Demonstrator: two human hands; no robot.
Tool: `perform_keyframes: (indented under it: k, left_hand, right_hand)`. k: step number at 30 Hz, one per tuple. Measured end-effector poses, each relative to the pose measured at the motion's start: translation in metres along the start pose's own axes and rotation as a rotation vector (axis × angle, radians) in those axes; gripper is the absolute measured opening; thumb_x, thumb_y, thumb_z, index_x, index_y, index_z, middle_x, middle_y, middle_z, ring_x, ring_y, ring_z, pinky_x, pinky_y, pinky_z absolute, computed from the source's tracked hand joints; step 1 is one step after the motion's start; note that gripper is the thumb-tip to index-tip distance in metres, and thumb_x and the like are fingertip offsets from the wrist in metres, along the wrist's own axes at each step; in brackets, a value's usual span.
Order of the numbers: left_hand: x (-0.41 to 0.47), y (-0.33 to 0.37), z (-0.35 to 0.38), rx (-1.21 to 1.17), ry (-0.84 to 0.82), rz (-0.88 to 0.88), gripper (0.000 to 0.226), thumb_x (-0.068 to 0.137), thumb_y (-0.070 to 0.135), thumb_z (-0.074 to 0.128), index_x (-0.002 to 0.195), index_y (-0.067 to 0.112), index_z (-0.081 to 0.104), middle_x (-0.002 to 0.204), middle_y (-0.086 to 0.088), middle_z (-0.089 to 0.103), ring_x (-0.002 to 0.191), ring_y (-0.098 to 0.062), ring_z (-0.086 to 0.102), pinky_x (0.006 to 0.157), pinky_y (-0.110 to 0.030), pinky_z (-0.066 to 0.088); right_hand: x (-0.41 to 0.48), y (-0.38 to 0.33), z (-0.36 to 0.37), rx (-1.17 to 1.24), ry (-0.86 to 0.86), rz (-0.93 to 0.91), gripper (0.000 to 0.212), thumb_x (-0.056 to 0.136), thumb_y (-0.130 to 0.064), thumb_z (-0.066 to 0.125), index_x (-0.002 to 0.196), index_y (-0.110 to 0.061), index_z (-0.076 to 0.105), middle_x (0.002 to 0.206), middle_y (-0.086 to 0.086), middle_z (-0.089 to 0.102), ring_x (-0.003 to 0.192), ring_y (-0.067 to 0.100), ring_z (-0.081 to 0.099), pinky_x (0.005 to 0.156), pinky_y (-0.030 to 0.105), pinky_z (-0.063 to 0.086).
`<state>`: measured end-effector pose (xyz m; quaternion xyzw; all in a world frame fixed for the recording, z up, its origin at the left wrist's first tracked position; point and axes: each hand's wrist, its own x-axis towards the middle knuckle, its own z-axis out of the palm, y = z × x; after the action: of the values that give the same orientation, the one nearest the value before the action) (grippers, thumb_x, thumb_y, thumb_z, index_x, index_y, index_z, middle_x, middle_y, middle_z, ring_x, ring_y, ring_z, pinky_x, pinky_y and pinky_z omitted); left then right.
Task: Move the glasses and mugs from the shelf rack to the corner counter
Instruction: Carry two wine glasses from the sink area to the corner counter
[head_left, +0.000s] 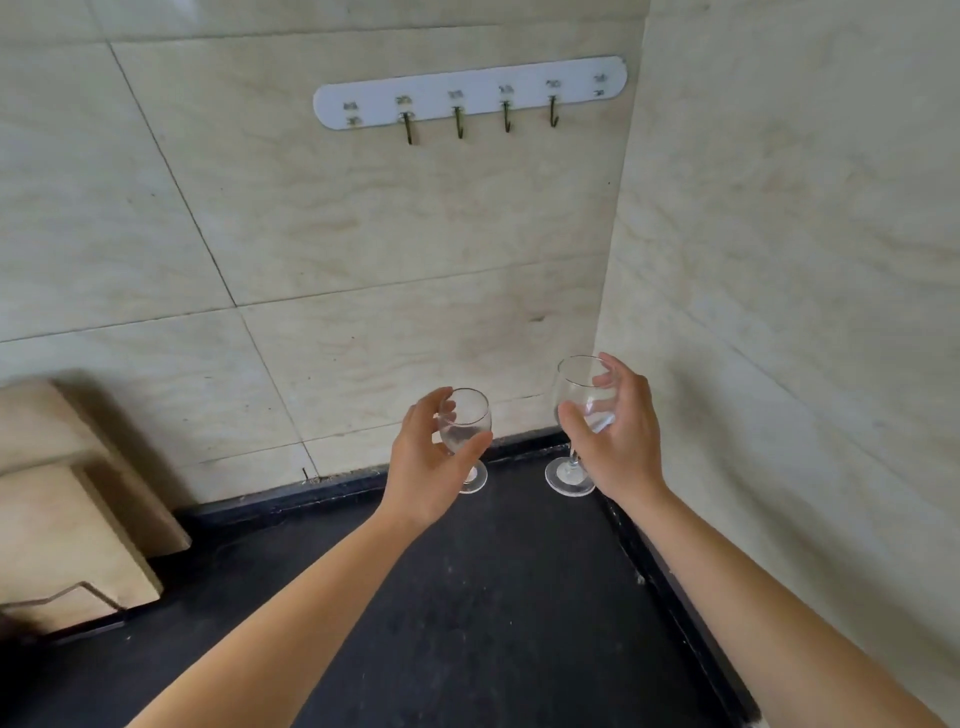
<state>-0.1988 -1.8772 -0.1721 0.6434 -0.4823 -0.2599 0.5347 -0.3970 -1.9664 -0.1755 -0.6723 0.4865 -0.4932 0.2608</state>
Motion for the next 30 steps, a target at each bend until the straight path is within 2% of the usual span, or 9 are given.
perform_keyframes:
  k: [4,8,13,16,18,21,25,28,30]
  left_hand:
    - [0.051,-0.019,0.032,0.083,0.004,-0.061,0.063,0.083,0.031,0.079,0.137,0.03,0.046,0.127,0.014,0.058,0.094,0.018,0.058,0.075,-0.012,0.053]
    - [0.083,-0.061,0.06,0.102,-0.014,-0.167,0.063,0.084,0.031,0.078,0.138,0.031,0.045,0.131,0.011,0.056,0.094,0.001,0.066,0.068,-0.012,0.052]
    - [0.115,-0.135,0.098,0.156,-0.052,-0.277,0.065,0.083,0.031,0.078,0.14,0.027,0.045,0.131,0.01,0.057,0.104,-0.012,0.062,0.077,-0.019,0.045]
    - [0.132,-0.174,0.12,0.175,-0.085,-0.336,0.061,0.084,0.03,0.076,0.137,0.025,0.046,0.122,0.009,0.056,0.103,-0.014,0.058,0.07,-0.011,0.041]
    - [0.143,-0.194,0.132,0.19,-0.12,-0.357,0.058,0.086,0.027,0.075,0.135,0.023,0.046,0.118,0.01,0.054,0.1,-0.012,0.055,0.066,-0.008,0.037]
    - [0.163,-0.221,0.149,0.222,-0.166,-0.358,0.064,0.085,0.022,0.075,0.14,0.019,0.042,0.127,0.005,0.055,0.109,-0.015,0.055,0.077,-0.018,0.042]
    - [0.179,-0.242,0.168,0.249,-0.217,-0.333,0.07,0.083,0.021,0.076,0.143,0.02,0.04,0.136,-0.001,0.056,0.119,-0.022,0.056,0.091,-0.03,0.047]
    - [0.185,-0.25,0.177,0.252,-0.243,-0.304,0.067,0.083,0.021,0.076,0.141,0.02,0.041,0.135,-0.002,0.057,0.118,-0.022,0.057,0.091,-0.029,0.046]
    - [0.19,-0.253,0.183,0.254,-0.259,-0.29,0.067,0.083,0.019,0.076,0.141,0.02,0.041,0.135,-0.003,0.057,0.119,-0.023,0.057,0.091,-0.029,0.045]
  right_hand:
    - [0.053,0.05,0.025,-0.024,-0.095,0.051,0.069,0.081,-0.039,0.077,0.141,-0.026,0.044,0.119,-0.011,0.047,0.094,-0.007,0.054,0.079,0.022,0.041]
    - [0.073,0.103,0.055,-0.009,-0.135,0.147,0.072,0.078,-0.038,0.081,0.14,-0.024,0.047,0.125,-0.006,0.045,0.098,0.004,0.053,0.087,0.024,0.042]
    - [0.081,0.173,0.09,-0.003,-0.142,0.279,0.067,0.076,-0.033,0.083,0.134,-0.025,0.051,0.118,-0.012,0.041,0.107,0.003,0.053,0.08,0.004,0.037]
    - [0.081,0.212,0.108,-0.02,-0.113,0.371,0.064,0.075,-0.03,0.085,0.13,-0.026,0.053,0.124,-0.009,0.042,0.107,0.003,0.05,0.08,-0.002,0.036]
    - [0.081,0.231,0.119,-0.025,-0.11,0.39,0.061,0.073,-0.033,0.086,0.124,-0.03,0.053,0.126,-0.008,0.045,0.113,0.007,0.052,0.09,0.006,0.043]
    - [0.086,0.259,0.136,-0.018,-0.107,0.415,0.067,0.066,-0.045,0.084,0.124,-0.029,0.056,0.127,-0.003,0.055,0.117,0.017,0.059,0.098,0.039,0.054]
    - [0.095,0.279,0.151,0.0,-0.131,0.439,0.073,0.066,-0.052,0.082,0.129,-0.03,0.054,0.13,-0.004,0.057,0.118,0.016,0.06,0.099,0.042,0.055]
    - [0.101,0.284,0.155,0.013,-0.163,0.442,0.085,0.068,-0.053,0.081,0.142,-0.027,0.048,0.136,-0.003,0.053,0.123,0.014,0.057,0.103,0.043,0.052]
    - [0.105,0.287,0.157,0.004,-0.187,0.429,0.086,0.074,-0.045,0.083,0.147,-0.022,0.044,0.139,-0.002,0.049,0.124,0.014,0.056,0.106,0.041,0.05]
